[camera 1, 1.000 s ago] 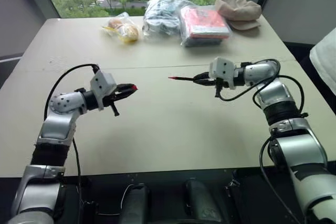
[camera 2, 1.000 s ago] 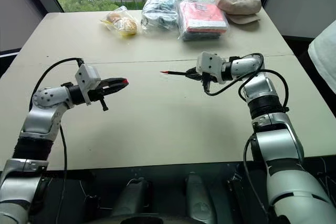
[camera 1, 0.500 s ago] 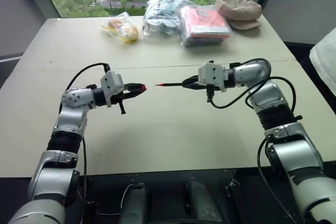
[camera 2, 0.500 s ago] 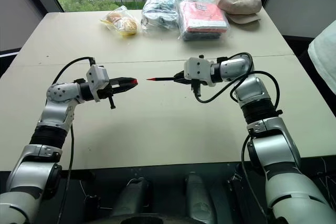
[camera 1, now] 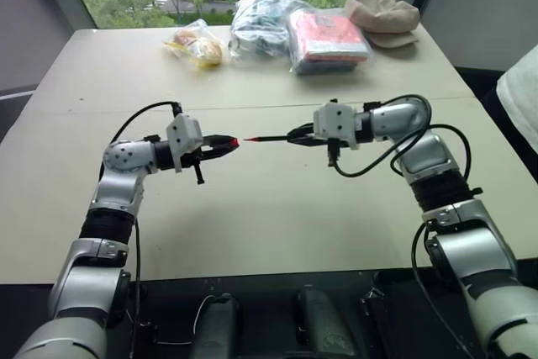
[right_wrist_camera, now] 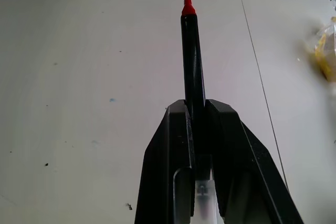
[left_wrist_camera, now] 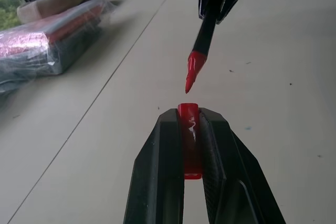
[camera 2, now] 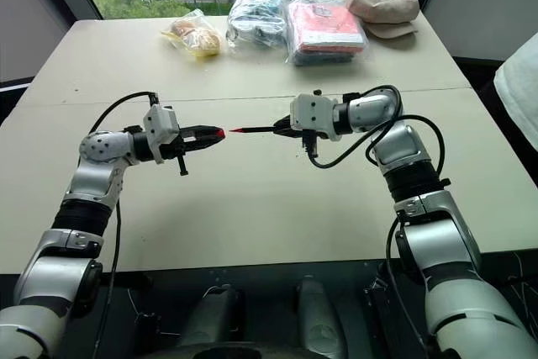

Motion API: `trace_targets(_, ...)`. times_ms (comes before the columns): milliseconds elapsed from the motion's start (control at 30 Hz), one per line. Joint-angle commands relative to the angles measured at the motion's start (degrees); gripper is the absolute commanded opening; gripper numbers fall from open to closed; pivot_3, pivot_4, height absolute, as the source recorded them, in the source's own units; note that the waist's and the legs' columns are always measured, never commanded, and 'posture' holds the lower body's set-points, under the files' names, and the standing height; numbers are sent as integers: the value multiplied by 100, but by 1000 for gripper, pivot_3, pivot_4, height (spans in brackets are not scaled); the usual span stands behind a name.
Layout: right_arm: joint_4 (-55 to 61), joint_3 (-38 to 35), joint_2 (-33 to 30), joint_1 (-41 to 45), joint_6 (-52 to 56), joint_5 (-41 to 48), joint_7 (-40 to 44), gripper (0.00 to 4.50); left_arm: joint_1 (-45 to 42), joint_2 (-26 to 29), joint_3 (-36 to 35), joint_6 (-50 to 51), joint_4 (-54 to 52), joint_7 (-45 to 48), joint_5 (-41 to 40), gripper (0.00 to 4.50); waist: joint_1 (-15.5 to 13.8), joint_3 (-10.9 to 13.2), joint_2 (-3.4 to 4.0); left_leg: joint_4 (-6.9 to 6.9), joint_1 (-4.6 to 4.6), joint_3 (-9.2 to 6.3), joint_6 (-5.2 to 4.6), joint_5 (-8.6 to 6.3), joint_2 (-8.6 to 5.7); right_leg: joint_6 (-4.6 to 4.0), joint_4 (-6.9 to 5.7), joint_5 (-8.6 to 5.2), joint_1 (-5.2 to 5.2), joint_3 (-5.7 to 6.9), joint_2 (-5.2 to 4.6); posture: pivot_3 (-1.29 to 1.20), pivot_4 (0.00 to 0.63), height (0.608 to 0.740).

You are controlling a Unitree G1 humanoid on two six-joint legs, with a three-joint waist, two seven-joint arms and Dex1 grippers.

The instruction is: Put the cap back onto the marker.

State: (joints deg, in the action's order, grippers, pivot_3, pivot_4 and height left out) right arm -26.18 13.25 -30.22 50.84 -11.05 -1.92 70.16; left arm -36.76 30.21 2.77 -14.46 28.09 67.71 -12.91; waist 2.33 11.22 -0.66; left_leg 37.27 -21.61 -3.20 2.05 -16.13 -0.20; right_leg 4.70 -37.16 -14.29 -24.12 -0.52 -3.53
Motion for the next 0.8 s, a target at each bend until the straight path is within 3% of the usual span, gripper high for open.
trace_targets(33, 252, 6, 23, 48, 2, 107, 26, 56, -62, 11, -5, -92, -108, 13, 31, 0, 2, 0, 0, 0, 0, 0, 0, 0, 0, 0, 0, 0, 0, 0, 0, 0, 150, 740)
trace_targets(800, 402, 144, 109, -31, 42, 98, 47, 56, 27, -86, 115, 133, -372, 51, 19, 0, 0, 0, 0, 2, 0, 0, 0, 0, 0, 0, -3, 0, 0, 0, 0, 0, 150, 740)
